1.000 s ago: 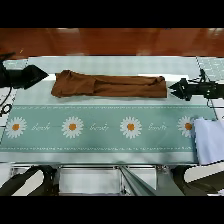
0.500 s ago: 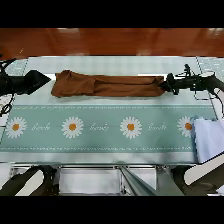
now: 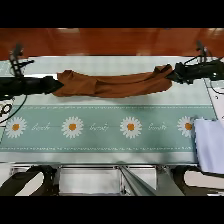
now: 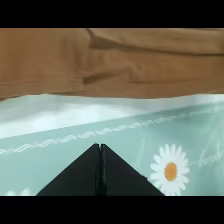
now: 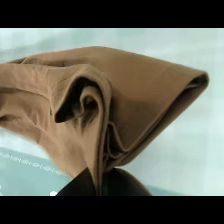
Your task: Fold the shirts.
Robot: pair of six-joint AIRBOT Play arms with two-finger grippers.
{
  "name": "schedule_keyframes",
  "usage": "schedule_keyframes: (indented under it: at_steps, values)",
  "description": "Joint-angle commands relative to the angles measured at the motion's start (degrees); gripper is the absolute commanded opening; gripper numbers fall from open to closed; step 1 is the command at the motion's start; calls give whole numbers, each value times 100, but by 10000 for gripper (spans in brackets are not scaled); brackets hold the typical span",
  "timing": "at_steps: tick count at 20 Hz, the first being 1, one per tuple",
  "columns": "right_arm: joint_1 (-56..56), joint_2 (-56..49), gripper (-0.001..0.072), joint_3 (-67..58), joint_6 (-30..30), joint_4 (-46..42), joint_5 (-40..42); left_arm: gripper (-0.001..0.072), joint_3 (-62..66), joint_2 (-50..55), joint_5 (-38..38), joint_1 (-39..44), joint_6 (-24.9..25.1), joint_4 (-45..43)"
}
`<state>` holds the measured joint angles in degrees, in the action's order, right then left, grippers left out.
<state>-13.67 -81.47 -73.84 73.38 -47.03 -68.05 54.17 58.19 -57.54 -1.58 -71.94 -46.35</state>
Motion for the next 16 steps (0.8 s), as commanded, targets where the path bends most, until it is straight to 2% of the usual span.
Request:
schedule_keyframes:
  at_steps: [1,4,9,12,16]
  values:
    - [-39,1735,21,944,42,-356,-129,14,94,492,914,1377,116,92]
    - [-39,3060,21,1705,341,-374,-452,14,1054,1904,1075,2503,-79,70]
    - [-39,4776,21,2446,1023,-420,-925,14,3423,4240,70,3663,-929,-195]
    - [-39,5460,21,2518,1285,-468,-1156,14,4354,4977,-295,4140,-1388,-424]
    - [-39,5716,21,2518,1344,-455,-1322,14,4634,5241,-669,4728,-1456,-409]
